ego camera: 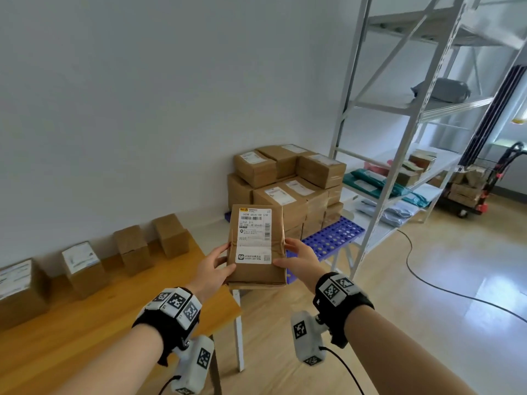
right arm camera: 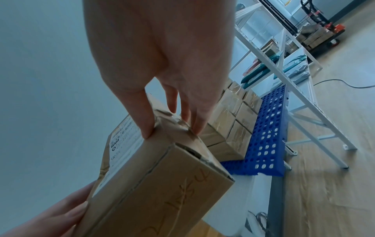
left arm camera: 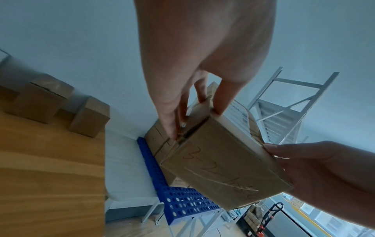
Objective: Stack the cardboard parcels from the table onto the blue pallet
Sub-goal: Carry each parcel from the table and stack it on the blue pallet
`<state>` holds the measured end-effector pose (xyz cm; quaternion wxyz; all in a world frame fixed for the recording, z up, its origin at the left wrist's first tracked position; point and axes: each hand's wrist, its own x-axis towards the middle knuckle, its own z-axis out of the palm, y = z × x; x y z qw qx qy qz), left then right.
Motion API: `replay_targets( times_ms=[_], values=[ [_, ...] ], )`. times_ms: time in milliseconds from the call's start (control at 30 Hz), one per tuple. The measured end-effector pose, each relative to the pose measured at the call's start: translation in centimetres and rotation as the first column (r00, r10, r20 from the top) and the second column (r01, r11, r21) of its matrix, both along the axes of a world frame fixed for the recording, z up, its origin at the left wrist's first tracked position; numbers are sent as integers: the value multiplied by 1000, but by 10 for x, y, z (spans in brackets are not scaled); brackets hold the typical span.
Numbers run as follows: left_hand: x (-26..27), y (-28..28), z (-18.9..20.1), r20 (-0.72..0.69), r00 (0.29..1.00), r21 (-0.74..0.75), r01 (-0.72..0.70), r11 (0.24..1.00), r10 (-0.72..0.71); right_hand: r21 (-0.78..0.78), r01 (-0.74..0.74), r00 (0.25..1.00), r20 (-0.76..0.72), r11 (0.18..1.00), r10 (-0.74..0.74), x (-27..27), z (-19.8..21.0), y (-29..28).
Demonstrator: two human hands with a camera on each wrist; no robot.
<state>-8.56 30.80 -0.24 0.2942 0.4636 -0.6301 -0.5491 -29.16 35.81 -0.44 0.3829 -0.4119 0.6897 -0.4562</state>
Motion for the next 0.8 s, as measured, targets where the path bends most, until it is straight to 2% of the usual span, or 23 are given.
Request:
replay_targets(
  times_ms=[333, 800],
  values=[
    [-98, -32, 5, -11, 998, 5, 65, 998, -65, -39, 48, 997, 59, 998, -46, -96, 2, -15],
    [-207, -142, 12, -92, 994, 1, 65, 998, -64, -4, 47, 999, -27, 999, -47, -205, 17, -135]
  ],
)
